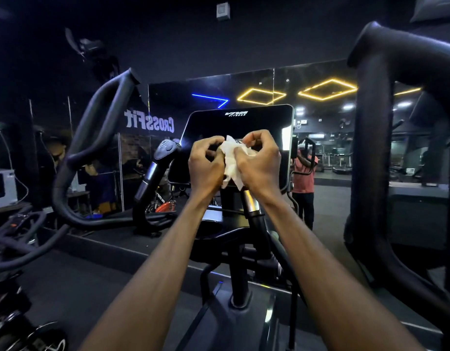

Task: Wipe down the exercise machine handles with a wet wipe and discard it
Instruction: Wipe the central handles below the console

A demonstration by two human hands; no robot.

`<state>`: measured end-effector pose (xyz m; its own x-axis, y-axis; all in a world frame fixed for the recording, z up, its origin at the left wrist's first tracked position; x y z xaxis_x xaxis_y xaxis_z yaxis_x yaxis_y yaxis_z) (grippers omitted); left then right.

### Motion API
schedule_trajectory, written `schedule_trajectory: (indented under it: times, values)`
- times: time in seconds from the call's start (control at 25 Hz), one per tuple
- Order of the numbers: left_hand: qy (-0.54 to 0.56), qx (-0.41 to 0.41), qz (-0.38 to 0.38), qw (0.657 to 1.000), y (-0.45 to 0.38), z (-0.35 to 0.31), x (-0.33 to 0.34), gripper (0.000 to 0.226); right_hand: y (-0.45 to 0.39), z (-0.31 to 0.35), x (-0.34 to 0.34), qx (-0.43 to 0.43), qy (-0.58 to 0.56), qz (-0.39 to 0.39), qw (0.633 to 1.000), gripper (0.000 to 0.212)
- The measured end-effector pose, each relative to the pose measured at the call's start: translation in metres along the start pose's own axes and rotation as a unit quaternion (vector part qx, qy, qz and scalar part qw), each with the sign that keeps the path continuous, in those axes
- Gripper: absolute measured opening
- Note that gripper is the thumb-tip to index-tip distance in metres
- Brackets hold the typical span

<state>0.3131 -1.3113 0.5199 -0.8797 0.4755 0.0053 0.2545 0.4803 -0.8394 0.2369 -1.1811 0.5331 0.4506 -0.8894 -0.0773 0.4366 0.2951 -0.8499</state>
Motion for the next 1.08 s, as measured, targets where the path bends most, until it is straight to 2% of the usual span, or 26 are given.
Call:
schedule_trajectory:
  times: [0.04, 0.12, 0.2, 0.24, 0.32, 0.36, 0.4, 0.48, 0.56, 0.64, 0.68, 0.72, 0.76, 0.84, 1.0, 1.08]
  values:
    - [0.056, -0.012, 0.005, 0.998, 0.002, 0.001, -0.001, 0.021, -0.004, -0.005, 0.004, 0.052, -0.013, -0.004, 0.999, 0.019]
    - [0.105, -0.013, 0.054, 0.993, 0.005, 0.0, 0.003, 0.019, -0.009, -0.015, 0.014, 0.15, -0.133, 0.02, 0.98, 0.017]
    - [0.018, -0.024, 0.055, 0.998, 0.009, 0.002, 0.004, 0.017, -0.011, -0.016, 0.022, 0.172, -0.295, 0.056, 0.938, 0.014]
    - [-0.008, -0.042, 0.014, 0.999, 0.008, 0.005, -0.001, 0.014, -0.01, -0.015, 0.02, 0.16, -0.333, 0.062, 0.927, 0.012]
    - [0.001, -0.11, -0.107, 0.988, 0.002, 0.015, -0.017, 0.012, -0.005, -0.019, 0.004, 0.128, -0.291, 0.008, 0.948, 0.009]
    - [0.012, -0.152, -0.142, 0.978, -0.002, 0.021, -0.021, 0.013, 0.001, -0.023, -0.006, 0.122, -0.233, -0.037, 0.964, 0.009]
    - [0.014, -0.19, -0.136, 0.972, -0.008, 0.026, -0.016, 0.016, 0.008, -0.029, -0.012, 0.128, -0.171, -0.068, 0.975, 0.008]
    - [0.06, -0.229, -0.03, 0.971, -0.016, 0.027, 0.017, 0.028, 0.022, -0.038, -0.01, 0.172, -0.065, -0.064, 0.981, 0.013]
    - [0.2, -0.252, 0.044, 0.946, -0.017, 0.021, 0.051, 0.037, 0.032, -0.047, 0.004, 0.205, 0.006, -0.02, 0.979, 0.025]
    - [0.377, -0.302, 0.063, 0.873, -0.011, 0.02, 0.068, 0.046, 0.033, -0.05, 0.008, 0.202, 0.023, -0.039, 0.978, 0.026]
    - [0.441, -0.322, 0.075, 0.835, -0.005, 0.022, 0.073, 0.054, 0.033, -0.051, 0.005, 0.208, 0.011, -0.07, 0.976, 0.026]
    - [0.466, -0.331, 0.092, 0.816, 0.001, 0.026, 0.076, 0.064, 0.033, -0.055, 0.0, 0.219, -0.016, -0.106, 0.97, 0.026]
    - [0.464, -0.335, 0.108, 0.813, 0.01, 0.032, 0.078, 0.072, 0.034, -0.06, -0.004, 0.231, -0.048, -0.14, 0.962, 0.027]
    - [0.433, -0.329, 0.129, 0.829, 0.029, 0.039, 0.082, 0.08, 0.035, -0.069, -0.008, 0.248, -0.084, -0.175, 0.949, 0.029]
    - [0.463, -0.299, 0.125, 0.825, 0.023, 0.034, 0.084, 0.079, 0.034, -0.075, -0.007, 0.262, -0.105, -0.187, 0.941, 0.025]
    - [0.421, -0.285, 0.099, 0.855, 0.028, 0.034, 0.081, 0.071, 0.034, -0.079, -0.009, 0.27, -0.12, -0.19, 0.936, 0.023]
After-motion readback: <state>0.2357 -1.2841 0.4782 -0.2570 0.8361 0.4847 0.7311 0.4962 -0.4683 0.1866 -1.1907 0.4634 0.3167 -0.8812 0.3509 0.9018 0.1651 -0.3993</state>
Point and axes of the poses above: each hand's wrist, its own y-axis away from the middle knuckle, its own x-axis out of the palm, z = x × y, the point moved 6 cm from there along -y, towards the middle knuckle, and after that the axes turned 12 degrees about z, right-handed, at the moved point
